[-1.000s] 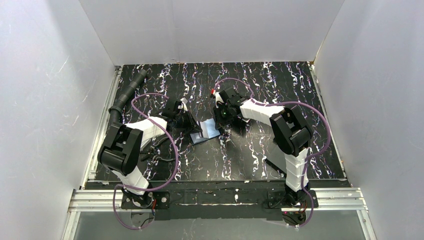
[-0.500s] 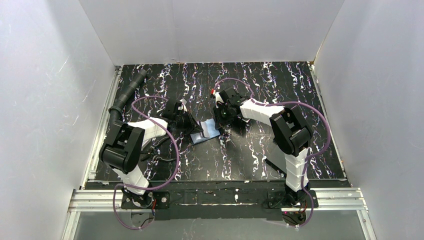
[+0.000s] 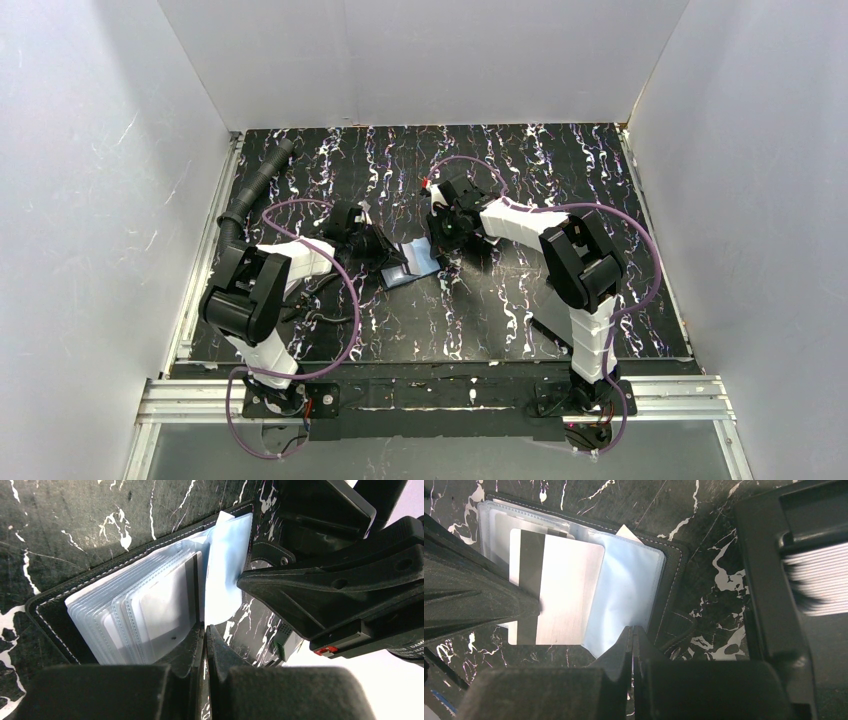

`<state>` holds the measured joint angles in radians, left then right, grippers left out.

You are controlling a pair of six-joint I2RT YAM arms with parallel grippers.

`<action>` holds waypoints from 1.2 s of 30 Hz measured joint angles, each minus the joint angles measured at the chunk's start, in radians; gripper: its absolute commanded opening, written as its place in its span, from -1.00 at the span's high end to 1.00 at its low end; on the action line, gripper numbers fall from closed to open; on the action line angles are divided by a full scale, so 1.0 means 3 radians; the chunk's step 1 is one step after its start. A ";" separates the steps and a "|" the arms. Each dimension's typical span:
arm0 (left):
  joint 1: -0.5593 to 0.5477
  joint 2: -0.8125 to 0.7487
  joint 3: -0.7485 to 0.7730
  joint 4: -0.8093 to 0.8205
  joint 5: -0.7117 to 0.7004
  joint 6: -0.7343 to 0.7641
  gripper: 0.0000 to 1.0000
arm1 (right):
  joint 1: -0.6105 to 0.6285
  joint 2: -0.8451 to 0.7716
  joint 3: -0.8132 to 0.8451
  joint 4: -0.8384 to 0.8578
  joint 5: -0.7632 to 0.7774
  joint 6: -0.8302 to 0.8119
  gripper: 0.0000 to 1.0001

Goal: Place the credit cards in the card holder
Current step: Insert the credit card into the card holder.

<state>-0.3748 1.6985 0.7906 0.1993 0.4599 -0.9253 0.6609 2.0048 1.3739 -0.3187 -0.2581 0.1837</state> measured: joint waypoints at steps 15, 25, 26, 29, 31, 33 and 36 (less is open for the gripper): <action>-0.0001 -0.0022 -0.0161 0.0192 -0.0085 -0.0242 1.00 | 0.0000 0.0000 0.0000 0.0000 -0.0024 0.0009 0.97; -0.0001 -0.0020 -0.0267 0.0415 -0.0132 -0.0393 1.00 | 0.0000 0.0000 0.0000 0.0000 -0.0048 0.0013 0.97; -0.0001 -0.0019 -0.0267 0.0423 -0.0140 -0.0399 1.00 | 0.0000 0.0000 0.0000 0.0000 -0.0050 0.0013 0.97; -0.0003 -0.0019 -0.0281 0.0465 -0.0160 -0.0423 1.00 | 0.0000 0.0000 0.0000 0.0000 -0.0056 0.0014 0.97; -0.0003 -0.0019 -0.0298 0.0490 -0.0165 -0.0437 1.00 | 0.0000 0.0000 0.0000 -0.0004 -0.0055 0.0015 0.97; -0.0003 -0.0017 -0.0303 0.0507 -0.0163 -0.0445 1.00 | 0.0000 0.0000 0.0006 -0.0029 -0.0043 0.0017 0.96; -0.0005 -0.0011 -0.0312 0.0528 -0.0149 -0.0441 0.78 | 0.0000 0.0000 0.0053 -0.0135 -0.0006 0.0015 0.86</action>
<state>-0.3763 1.6951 0.6971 0.3576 0.4152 -1.0576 0.6609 2.0048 1.3899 -0.3592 -0.2600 0.1883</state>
